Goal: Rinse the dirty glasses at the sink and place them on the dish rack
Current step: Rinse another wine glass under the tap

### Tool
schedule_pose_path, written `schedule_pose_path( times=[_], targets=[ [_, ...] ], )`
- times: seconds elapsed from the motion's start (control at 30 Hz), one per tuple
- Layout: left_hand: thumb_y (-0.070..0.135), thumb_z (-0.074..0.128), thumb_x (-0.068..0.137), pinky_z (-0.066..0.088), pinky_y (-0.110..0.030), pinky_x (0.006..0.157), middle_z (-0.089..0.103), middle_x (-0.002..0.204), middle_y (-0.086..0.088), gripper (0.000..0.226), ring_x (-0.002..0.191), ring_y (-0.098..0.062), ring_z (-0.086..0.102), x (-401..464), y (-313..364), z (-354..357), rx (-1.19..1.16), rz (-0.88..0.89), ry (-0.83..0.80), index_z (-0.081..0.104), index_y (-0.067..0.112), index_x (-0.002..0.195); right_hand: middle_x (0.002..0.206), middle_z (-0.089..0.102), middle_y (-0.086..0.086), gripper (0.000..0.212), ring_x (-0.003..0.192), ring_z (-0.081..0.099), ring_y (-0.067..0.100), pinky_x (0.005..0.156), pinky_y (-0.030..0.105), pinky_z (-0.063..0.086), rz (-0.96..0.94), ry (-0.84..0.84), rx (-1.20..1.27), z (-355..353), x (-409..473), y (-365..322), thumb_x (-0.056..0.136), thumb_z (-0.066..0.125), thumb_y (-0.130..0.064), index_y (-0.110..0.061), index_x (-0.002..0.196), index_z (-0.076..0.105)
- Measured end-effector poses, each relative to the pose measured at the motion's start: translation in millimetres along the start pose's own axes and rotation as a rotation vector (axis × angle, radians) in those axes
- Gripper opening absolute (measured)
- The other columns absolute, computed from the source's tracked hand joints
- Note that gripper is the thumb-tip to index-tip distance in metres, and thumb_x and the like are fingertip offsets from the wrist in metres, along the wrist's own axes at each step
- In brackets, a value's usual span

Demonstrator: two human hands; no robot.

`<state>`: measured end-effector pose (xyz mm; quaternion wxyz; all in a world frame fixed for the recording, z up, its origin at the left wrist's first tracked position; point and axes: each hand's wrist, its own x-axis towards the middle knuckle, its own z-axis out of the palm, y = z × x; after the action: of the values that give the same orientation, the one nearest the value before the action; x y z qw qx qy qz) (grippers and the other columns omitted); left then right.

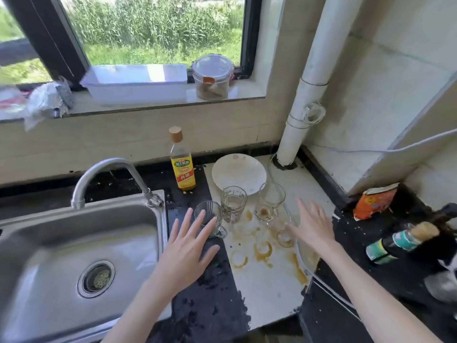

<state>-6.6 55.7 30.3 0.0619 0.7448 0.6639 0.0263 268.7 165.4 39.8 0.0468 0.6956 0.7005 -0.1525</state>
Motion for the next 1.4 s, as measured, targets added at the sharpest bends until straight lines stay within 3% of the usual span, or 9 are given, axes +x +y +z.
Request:
schedule_pose_path(
  times=[0.13,0.3,0.4,0.47,0.57,0.87,1.0,1.2,1.4],
  targets=[
    [0.068,-0.005,0.086,0.005,-0.043,0.111,0.021,0.154,-0.001,0.076,0.143,-0.028,0.003,24,17,5,-0.087,0.004,-0.029,0.02,0.03,0.147,0.151,0.021,0.013,0.078,0.136,0.028,0.032,0.101,0.045,0.036,-0.019,-0.184,0.028,10,26,12,0.089,0.056,-0.045,-0.02,0.149,0.012],
    [0.077,-0.025,0.066,-0.016,-0.034,0.108,-0.008,0.153,0.009,0.095,0.141,-0.022,-0.021,31,29,9,-0.149,-0.024,-0.059,0.002,0.036,0.148,0.127,0.047,0.009,0.06,0.114,0.052,0.028,0.088,0.036,0.045,-0.062,-0.148,0.034,15,27,17,0.087,0.06,-0.04,-0.016,0.137,0.036],
    [0.078,-0.017,0.068,-0.017,-0.031,0.107,-0.011,0.155,0.008,0.089,0.139,-0.02,-0.025,29,29,12,-0.16,-0.031,-0.101,-0.004,0.038,0.147,0.127,0.047,0.007,0.06,0.114,0.051,0.026,0.09,0.035,0.046,-0.119,-0.134,0.045,12,13,12,0.086,0.06,-0.042,-0.019,0.137,0.038],
    [0.07,0.01,0.084,-0.014,-0.031,0.109,-0.013,0.156,0.007,0.072,0.14,-0.018,-0.025,26,30,15,-0.185,-0.045,-0.129,-0.007,0.038,0.146,0.134,0.043,0.004,0.063,0.121,0.047,0.024,0.096,0.035,0.042,-0.168,-0.158,0.098,9,-2,3,0.086,0.059,-0.043,-0.023,0.141,0.035],
    [0.051,0.039,0.094,-0.01,-0.028,0.111,-0.012,0.156,0.01,0.07,0.142,-0.014,-0.021,15,30,15,-0.276,-0.045,-0.163,-0.005,0.037,0.147,0.14,0.041,-0.003,0.067,0.127,0.043,0.018,0.104,0.034,0.037,-0.267,-0.218,0.231,7,-23,-23,0.083,0.062,-0.045,-0.029,0.141,0.033],
    [0.038,0.062,0.087,0.026,-0.013,0.106,0.035,0.139,0.018,0.072,0.129,0.002,0.034,-55,-42,6,-0.782,-0.103,-0.06,0.017,0.037,0.143,0.11,0.055,-0.013,0.072,0.095,0.055,0.001,0.087,0.024,0.046,-0.459,-0.306,0.552,26,-72,-162,0.072,0.074,-0.046,-0.035,0.134,0.04],
    [0.038,0.071,0.079,0.044,-0.028,0.096,0.051,0.12,0.014,0.074,0.103,-0.005,0.055,-84,-106,13,-0.918,-0.184,-0.051,0.031,0.03,0.141,0.105,0.057,-0.013,0.072,0.092,0.057,0.005,0.088,0.027,0.048,-0.472,-0.326,0.627,55,-94,-234,0.073,0.074,-0.045,-0.034,0.136,0.04],
    [0.024,0.074,0.078,0.046,-0.019,0.082,0.053,0.109,0.009,0.06,0.089,-0.01,0.058,-114,-182,15,-0.99,-0.228,-0.035,0.042,0.021,0.13,0.118,0.055,-0.007,0.074,0.102,0.054,0.008,0.086,0.019,0.04,-0.427,-0.372,0.674,94,-118,-315,0.075,0.075,-0.038,-0.029,0.139,0.038],
    [0.018,0.078,0.074,0.051,-0.026,0.08,0.056,0.1,0.005,0.059,0.078,-0.011,0.061,-132,-213,39,-1.101,-0.365,0.014,0.04,0.027,0.118,0.14,0.038,-0.009,0.084,0.119,0.048,0.008,0.093,0.023,0.04,-0.394,-0.569,0.636,107,-110,-343,0.08,0.066,-0.046,-0.027,0.148,0.02]
  ],
)
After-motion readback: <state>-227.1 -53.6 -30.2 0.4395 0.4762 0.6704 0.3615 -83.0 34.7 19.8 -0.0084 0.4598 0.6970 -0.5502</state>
